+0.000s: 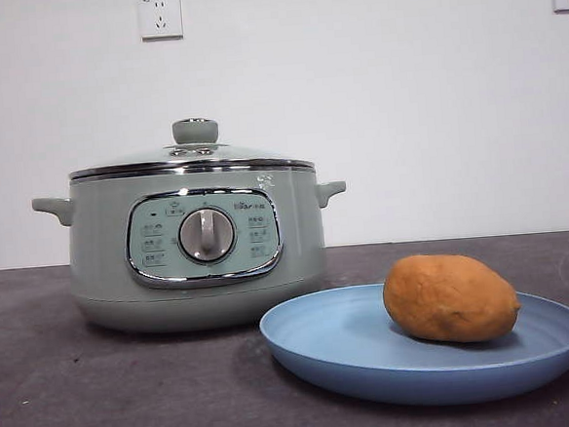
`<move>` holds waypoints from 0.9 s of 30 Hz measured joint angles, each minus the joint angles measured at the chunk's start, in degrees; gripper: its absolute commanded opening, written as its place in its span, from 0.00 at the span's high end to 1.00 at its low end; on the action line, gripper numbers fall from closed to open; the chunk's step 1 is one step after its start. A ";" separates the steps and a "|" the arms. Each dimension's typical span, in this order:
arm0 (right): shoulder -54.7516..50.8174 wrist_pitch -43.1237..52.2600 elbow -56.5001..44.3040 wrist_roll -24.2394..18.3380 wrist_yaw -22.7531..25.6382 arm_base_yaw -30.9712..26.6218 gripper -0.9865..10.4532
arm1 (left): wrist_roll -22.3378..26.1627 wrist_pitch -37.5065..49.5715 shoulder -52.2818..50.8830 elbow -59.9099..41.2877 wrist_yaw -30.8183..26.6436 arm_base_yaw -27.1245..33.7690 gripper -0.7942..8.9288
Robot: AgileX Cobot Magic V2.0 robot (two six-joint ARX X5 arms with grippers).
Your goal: Take the potato out from the steamer,put the potato on the plate,close the lid
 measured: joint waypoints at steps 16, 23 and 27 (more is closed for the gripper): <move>-0.04 0.02 0.00 1.46 0.00 0.00 0.91 | 0.00 0.00 0.00 0.00 0.00 0.00 0.92; -0.04 0.02 0.00 1.64 0.00 0.00 0.91 | 0.00 0.00 0.00 0.00 0.00 0.00 0.92; -0.04 0.02 0.00 1.64 0.00 0.00 0.91 | 0.00 0.00 0.00 0.00 0.00 0.00 0.92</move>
